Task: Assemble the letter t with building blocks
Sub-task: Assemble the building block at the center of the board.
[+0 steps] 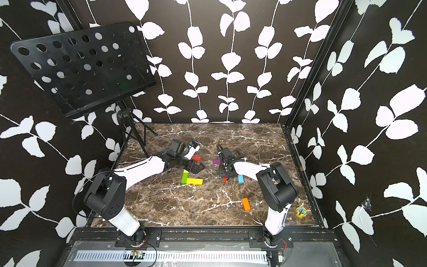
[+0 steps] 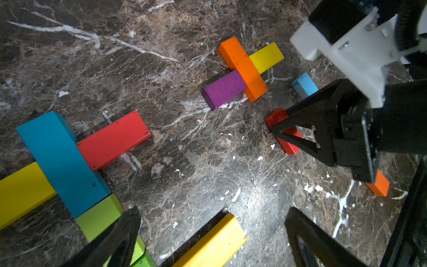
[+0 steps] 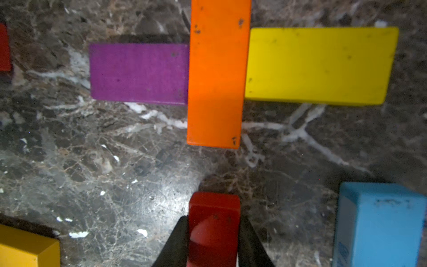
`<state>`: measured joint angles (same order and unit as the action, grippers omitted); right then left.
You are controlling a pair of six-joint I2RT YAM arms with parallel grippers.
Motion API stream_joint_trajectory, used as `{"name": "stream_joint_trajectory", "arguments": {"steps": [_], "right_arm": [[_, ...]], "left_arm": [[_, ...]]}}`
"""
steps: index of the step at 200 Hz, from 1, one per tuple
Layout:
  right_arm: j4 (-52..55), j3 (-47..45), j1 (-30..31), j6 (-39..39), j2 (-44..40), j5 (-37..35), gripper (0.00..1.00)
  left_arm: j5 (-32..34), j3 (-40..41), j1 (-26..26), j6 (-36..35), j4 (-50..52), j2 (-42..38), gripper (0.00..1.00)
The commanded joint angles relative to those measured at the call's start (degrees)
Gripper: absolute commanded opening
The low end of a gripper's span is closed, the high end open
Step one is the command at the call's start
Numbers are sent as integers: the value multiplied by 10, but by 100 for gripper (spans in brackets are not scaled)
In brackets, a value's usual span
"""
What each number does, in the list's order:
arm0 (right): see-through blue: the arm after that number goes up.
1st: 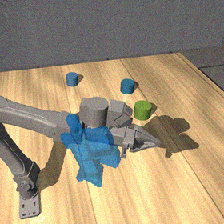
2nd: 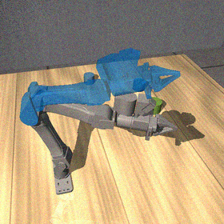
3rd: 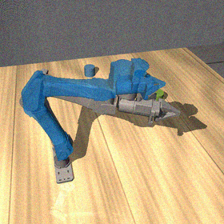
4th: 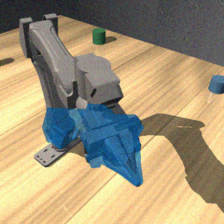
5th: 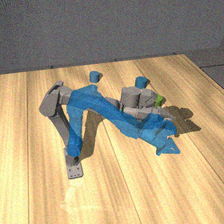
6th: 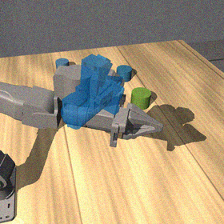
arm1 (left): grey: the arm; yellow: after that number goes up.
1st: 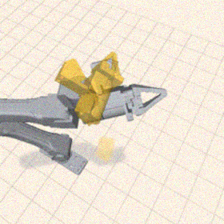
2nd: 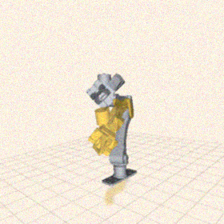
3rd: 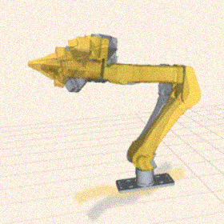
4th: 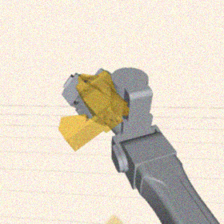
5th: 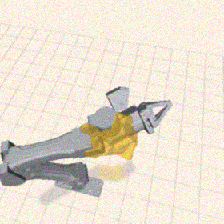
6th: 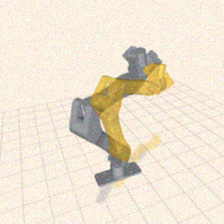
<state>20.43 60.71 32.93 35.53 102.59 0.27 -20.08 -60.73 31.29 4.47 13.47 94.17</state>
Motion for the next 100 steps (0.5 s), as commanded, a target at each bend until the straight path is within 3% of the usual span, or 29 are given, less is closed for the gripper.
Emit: {"name": "stream_joint_trajectory", "arguments": {"steps": [1, 100], "right_arm": [[3, 16, -2, -5, 13, -3, 32], [-1, 28, -4, -4, 27, -1, 33]], "left_arm": [[-9, -10, -5, -3, 3, -1, 99], [-10, -13, -7, -2, 3, 3, 99]]}}
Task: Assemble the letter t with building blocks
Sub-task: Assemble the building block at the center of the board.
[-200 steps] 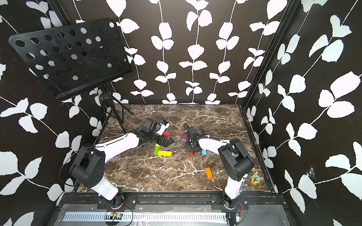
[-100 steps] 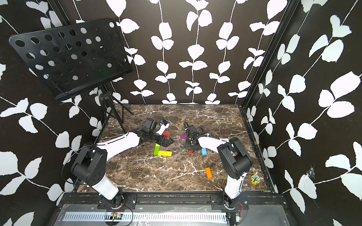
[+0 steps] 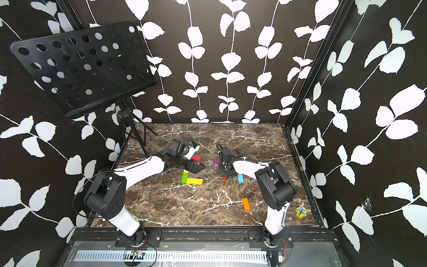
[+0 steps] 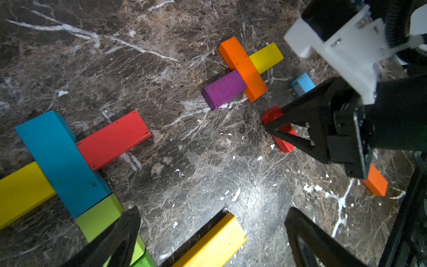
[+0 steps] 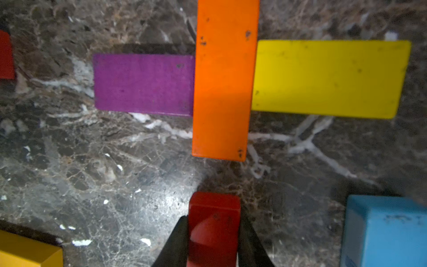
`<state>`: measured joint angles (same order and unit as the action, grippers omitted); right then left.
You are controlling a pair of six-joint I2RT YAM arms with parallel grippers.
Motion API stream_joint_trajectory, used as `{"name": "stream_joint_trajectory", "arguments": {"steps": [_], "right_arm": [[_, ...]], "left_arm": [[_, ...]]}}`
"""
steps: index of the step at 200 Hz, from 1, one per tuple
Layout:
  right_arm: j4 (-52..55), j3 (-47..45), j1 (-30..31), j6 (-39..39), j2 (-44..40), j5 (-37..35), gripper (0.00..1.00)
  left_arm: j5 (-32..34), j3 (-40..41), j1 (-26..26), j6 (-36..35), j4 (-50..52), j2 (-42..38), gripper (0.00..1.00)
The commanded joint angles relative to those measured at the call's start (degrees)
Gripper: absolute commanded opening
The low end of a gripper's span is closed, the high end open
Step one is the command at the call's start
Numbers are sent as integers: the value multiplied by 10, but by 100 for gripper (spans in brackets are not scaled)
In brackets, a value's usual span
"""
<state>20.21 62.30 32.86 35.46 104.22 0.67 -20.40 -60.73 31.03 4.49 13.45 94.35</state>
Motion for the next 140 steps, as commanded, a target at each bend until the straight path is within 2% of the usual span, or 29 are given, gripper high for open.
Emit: {"name": "stream_joint_trajectory", "arguments": {"steps": [1, 140], "right_arm": [[2, 12, -3, -4, 11, -5, 32], [-4, 15, -10, -5, 19, -8, 32]], "left_arm": [[-7, -13, -4, -3, 3, 1, 99], [-16, -20, -5, -3, 3, 15, 99]]}}
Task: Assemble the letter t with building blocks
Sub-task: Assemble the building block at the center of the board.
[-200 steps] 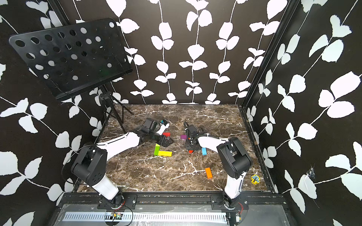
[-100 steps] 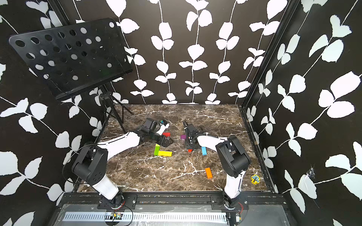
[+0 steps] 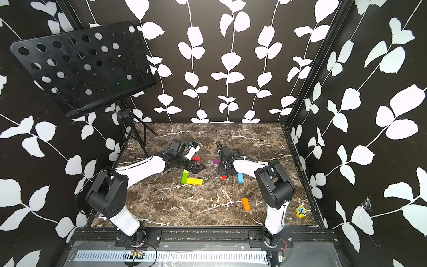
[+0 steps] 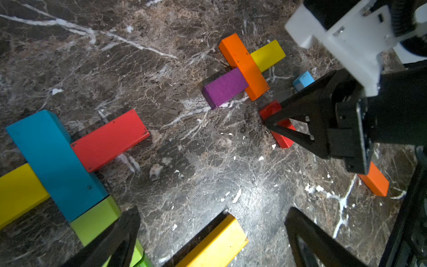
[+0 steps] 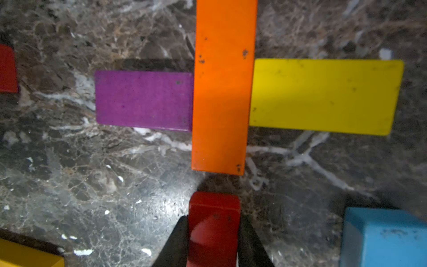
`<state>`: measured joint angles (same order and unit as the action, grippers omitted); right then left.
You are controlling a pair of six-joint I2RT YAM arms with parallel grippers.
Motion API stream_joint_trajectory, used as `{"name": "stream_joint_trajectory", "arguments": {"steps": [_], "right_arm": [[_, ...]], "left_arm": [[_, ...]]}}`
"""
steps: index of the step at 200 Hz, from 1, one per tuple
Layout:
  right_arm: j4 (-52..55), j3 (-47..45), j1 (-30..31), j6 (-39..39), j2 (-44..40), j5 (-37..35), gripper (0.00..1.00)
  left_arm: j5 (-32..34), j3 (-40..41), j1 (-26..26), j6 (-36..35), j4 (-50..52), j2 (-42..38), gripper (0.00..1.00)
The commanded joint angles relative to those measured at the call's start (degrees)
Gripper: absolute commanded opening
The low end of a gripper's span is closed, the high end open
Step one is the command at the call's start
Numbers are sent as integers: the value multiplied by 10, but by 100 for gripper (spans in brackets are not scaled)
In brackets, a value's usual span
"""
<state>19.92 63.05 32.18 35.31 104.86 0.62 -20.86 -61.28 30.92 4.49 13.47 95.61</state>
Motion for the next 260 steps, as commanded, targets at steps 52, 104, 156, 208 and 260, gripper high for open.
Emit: {"name": "stream_joint_trajectory", "arguments": {"steps": [52, 104, 156, 208, 260], "right_arm": [[-1, 15, -5, -4, 19, -7, 33], [2, 18, -6, -8, 19, -9, 33], [-1, 16, -9, -8, 18, -7, 34], [-6, 16, -10, -7, 24, -6, 35], [-6, 17, -10, -7, 24, -4, 35]], "left_arm": [[-12, -13, -4, -2, 3, 1, 99], [-15, -17, -4, -4, 4, 3, 99], [-20, -21, -4, -1, 4, 7, 99], [-21, -20, -4, -2, 6, 9, 99], [-22, -21, -5, -4, 5, 9, 99]]}}
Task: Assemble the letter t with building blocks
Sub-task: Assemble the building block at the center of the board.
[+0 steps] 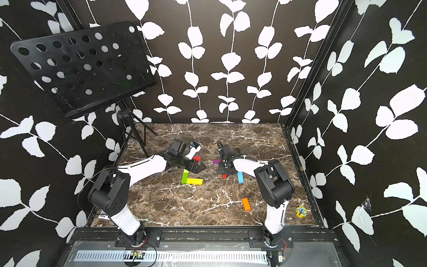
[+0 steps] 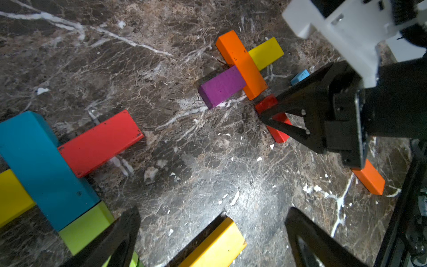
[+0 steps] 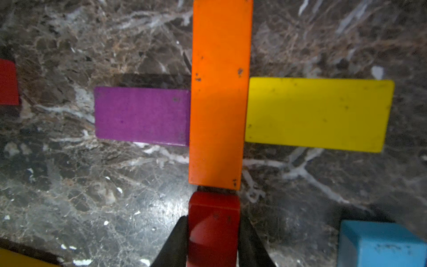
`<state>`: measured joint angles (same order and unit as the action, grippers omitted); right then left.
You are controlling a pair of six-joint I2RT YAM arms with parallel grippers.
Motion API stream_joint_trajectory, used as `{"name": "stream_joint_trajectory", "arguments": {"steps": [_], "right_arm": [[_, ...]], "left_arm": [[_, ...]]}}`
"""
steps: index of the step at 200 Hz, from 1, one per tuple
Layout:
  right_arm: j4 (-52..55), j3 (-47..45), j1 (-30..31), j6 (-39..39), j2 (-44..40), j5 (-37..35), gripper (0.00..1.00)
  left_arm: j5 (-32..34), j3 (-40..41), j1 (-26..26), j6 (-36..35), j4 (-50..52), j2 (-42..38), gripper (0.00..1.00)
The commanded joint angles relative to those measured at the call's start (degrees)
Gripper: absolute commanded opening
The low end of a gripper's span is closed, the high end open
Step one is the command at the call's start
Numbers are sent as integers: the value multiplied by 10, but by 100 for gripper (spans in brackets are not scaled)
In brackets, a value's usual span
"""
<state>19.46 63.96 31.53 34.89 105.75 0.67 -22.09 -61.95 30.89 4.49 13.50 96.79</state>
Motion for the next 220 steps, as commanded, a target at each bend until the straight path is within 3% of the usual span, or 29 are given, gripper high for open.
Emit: {"name": "stream_joint_trajectory", "arguments": {"steps": [1, 157, 220], "right_arm": [[-2, 8, -3, -2, 15, -4, 35], [-4, -8, -4, 2, 6, -11, 43], [-30, -47, -2, -22, -40, -8, 63]], "left_arm": [[-9, -14, -4, -4, 5, -3, 99], [-17, -11, -5, -1, 4, -4, 99], [-21, 3, -5, 7, -17, -17, 99]]}}
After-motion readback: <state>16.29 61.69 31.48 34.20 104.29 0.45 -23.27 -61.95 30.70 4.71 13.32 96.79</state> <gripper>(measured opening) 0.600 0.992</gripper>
